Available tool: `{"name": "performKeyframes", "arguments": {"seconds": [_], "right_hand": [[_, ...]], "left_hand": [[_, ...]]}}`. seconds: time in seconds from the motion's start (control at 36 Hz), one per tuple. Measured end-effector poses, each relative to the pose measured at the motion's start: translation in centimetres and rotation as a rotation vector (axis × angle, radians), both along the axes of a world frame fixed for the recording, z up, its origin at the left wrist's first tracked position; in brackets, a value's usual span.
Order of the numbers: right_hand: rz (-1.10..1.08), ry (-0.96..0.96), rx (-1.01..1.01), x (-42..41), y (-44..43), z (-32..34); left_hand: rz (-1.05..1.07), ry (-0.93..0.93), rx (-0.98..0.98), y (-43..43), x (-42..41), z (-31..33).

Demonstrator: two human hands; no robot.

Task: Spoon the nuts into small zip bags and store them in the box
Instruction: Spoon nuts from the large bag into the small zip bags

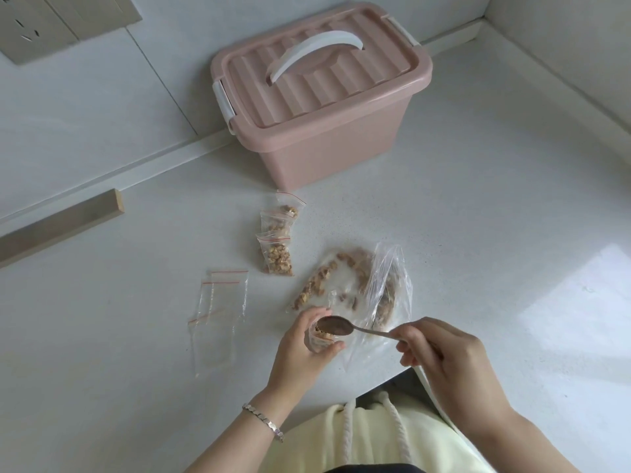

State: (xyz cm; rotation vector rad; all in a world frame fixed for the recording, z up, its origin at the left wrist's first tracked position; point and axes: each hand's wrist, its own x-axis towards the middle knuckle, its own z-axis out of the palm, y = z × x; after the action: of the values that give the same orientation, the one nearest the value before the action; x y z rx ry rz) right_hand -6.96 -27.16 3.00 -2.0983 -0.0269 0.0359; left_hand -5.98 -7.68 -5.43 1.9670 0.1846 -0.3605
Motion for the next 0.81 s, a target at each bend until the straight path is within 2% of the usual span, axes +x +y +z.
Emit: {"name": "performKeyframes", "arguments": {"seconds": [0.17, 0.28, 0.42, 0.56, 0.72, 0.81], "right_hand": [[-0.029, -0.184, 0.009, 0.3, -0.2, -0.4], [-0.127, -0.167, 0.065, 0.6, -0.8, 0.0], [-0.216, -0.127, 0.073, 0.9, -1.4, 0.3], [-0.276, -0.089, 0.112, 0.9, -1.6, 0.4], [-0.283, -0.052, 0.138, 0.8, -1.8, 0.0], [-0.322, -0.055, 0.094, 1.0, -2.2, 0.2]], "left_hand": [[0.017, 0.037, -0.010, 0.6, -0.6, -0.2], [0.111, 0.015, -0.029, 0.8, -0.9, 0.0], [0.323, -0.111, 0.001, 1.7, 0.9, 1.1], [0.445, -0.145, 0.174, 3.2, 4.9, 0.9], [0.381, -0.060, 0.314, 4.1, 8.7, -0.1], [0.372, -0.033, 0.471, 3.1, 8.9, 0.7]]}}
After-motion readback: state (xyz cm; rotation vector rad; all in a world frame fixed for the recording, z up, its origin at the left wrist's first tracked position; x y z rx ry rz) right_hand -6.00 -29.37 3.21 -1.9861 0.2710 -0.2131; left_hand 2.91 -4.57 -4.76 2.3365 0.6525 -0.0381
